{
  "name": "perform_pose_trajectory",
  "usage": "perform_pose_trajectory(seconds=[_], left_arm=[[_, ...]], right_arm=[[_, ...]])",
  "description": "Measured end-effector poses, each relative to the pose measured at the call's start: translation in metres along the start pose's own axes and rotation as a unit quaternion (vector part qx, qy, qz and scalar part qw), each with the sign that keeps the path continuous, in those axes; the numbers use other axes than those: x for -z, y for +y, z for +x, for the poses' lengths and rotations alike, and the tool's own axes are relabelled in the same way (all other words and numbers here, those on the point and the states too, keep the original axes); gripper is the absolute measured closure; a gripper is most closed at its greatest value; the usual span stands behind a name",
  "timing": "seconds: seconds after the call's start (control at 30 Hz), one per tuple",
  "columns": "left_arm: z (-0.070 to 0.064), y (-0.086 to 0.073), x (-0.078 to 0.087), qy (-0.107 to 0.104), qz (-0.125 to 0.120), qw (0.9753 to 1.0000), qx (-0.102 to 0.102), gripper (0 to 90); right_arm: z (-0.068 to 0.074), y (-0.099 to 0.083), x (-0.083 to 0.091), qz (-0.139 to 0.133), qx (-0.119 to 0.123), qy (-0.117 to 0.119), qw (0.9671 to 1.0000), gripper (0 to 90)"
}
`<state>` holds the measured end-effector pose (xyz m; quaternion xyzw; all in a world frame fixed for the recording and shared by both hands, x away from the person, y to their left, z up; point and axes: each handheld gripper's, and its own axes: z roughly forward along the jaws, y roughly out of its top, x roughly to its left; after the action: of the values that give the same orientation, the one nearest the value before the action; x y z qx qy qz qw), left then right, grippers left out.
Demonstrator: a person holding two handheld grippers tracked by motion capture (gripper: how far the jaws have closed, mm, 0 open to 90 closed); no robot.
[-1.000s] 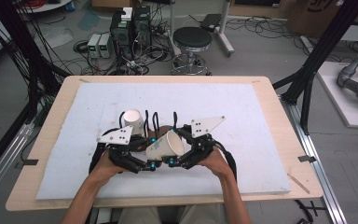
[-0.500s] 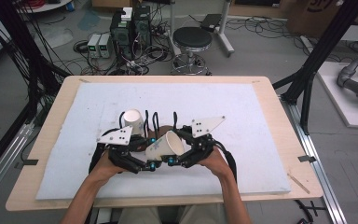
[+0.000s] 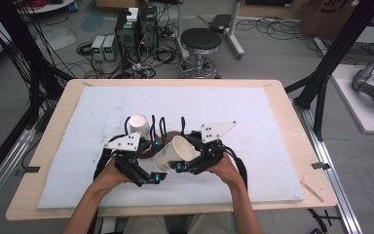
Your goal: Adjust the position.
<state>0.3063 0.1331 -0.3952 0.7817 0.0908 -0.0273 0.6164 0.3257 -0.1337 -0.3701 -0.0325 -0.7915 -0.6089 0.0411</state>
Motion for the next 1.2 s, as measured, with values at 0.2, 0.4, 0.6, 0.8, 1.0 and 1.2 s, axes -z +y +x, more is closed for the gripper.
perform_pose_trajectory(seconds=[0.2,0.4,0.6,0.8,1.0,1.2], left_arm=[[0.000,0.000,0.000,0.001,0.000,1.0000,0.000,7.1],[-0.001,0.001,0.000,0.000,0.003,1.0000,-0.002,7.0],[-0.001,0.001,0.000,0.001,0.006,1.0000,-0.002,7.1],[-0.002,0.001,0.002,0.007,0.022,0.9997,-0.001,7.0],[-0.006,0.000,0.010,0.026,0.056,0.9980,-0.009,7.1],[-0.008,-0.002,0.022,0.040,0.071,0.9966,-0.012,7.1]], right_arm=[[0.000,0.001,0.001,-0.001,0.002,-0.001,1.0000,28.0],[0.001,0.001,0.001,-0.004,0.003,-0.001,1.0000,28.2],[0.002,0.001,0.002,-0.002,0.004,-0.001,1.0000,28.2],[0.002,0.001,0.002,-0.003,0.004,-0.003,1.0000,28.3],[0.003,0.002,0.005,0.002,0.003,-0.010,0.9999,28.3],[0.004,0.001,0.009,0.007,0.004,-0.021,0.9997,28.3]])
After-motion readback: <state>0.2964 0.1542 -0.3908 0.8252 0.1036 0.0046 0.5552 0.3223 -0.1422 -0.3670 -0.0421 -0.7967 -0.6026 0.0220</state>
